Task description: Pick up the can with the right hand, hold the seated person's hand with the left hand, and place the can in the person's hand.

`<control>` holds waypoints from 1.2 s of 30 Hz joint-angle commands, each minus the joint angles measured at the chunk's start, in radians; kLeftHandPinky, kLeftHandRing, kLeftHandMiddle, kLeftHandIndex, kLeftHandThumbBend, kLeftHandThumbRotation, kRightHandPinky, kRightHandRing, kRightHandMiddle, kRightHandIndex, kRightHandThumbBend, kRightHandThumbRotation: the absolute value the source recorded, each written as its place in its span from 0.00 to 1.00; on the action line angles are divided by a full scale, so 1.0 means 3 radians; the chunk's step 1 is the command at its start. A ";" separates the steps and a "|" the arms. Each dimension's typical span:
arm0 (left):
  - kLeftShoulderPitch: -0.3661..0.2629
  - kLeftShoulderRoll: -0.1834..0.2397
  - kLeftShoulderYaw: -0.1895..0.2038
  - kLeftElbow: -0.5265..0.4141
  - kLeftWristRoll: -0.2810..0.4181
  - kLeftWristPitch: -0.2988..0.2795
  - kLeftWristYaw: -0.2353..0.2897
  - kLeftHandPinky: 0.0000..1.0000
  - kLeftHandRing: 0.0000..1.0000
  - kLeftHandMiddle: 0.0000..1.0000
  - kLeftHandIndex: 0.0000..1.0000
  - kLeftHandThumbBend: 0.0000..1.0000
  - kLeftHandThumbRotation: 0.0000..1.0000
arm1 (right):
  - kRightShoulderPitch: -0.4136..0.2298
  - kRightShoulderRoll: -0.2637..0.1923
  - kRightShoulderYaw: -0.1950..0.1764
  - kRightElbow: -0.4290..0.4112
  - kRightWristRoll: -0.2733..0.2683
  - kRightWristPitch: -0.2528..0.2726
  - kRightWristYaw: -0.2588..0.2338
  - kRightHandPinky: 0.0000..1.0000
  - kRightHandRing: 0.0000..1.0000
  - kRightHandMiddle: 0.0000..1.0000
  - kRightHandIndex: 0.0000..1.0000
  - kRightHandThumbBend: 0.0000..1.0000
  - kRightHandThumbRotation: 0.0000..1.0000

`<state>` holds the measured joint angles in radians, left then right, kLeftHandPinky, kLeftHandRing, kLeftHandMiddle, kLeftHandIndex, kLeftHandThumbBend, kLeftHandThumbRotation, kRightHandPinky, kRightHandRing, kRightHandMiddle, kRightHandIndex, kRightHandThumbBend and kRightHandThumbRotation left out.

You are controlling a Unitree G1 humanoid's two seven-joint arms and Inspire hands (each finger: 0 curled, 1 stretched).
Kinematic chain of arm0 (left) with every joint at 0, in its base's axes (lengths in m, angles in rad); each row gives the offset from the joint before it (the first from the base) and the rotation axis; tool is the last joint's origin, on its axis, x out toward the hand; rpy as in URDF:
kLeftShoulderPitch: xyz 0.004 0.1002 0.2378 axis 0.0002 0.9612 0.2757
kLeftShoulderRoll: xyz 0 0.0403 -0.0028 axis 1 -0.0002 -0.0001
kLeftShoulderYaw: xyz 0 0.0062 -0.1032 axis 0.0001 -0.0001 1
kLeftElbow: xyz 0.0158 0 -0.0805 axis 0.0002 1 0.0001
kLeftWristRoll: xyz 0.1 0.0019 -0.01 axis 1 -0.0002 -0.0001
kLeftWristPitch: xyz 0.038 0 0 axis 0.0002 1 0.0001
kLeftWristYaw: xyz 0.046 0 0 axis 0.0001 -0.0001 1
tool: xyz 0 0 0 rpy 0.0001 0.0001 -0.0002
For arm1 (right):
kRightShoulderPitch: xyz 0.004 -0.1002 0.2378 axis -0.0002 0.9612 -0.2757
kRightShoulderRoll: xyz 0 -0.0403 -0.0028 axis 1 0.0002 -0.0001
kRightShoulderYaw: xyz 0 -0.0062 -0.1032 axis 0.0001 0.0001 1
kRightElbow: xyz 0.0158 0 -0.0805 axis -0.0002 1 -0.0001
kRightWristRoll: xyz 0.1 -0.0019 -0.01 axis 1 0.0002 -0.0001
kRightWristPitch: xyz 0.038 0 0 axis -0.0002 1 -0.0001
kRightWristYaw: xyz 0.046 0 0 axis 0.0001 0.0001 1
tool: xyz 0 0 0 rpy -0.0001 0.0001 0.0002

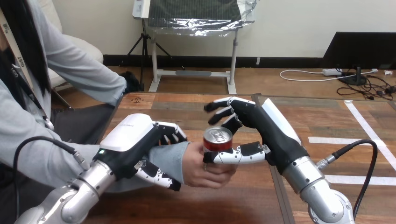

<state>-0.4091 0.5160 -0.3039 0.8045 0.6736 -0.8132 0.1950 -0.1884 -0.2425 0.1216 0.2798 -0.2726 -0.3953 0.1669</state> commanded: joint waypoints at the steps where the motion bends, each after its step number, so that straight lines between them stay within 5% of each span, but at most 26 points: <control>1: -0.0156 -0.0024 0.0042 -0.0249 -0.0128 0.0071 -0.0091 0.79 0.81 0.81 0.81 1.00 0.29 | -0.0189 -0.0041 -0.0005 -0.0149 -0.0001 0.0037 -0.0003 0.86 0.93 0.92 0.94 1.00 0.49; 13: -0.0079 0.0010 0.0057 -0.0414 -0.0133 0.0153 -0.0171 0.89 0.96 0.98 0.97 1.00 0.38 | -0.0198 -0.0064 -0.0008 -0.0149 0.0011 0.0091 0.0056 0.94 1.00 0.98 1.00 1.00 0.61; 36: -0.0005 0.0056 0.0041 -0.0425 -0.0051 0.0091 -0.0013 0.94 1.00 1.00 1.00 1.00 0.50 | -0.0170 -0.0100 -0.0003 -0.0192 -0.0003 0.0159 0.0147 0.99 1.00 1.00 1.00 1.00 0.71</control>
<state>-0.3940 0.5181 -0.3036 0.7116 0.6630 -0.7724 0.1616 -0.1884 -0.2540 0.1216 0.2780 -0.2756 -0.3450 0.2099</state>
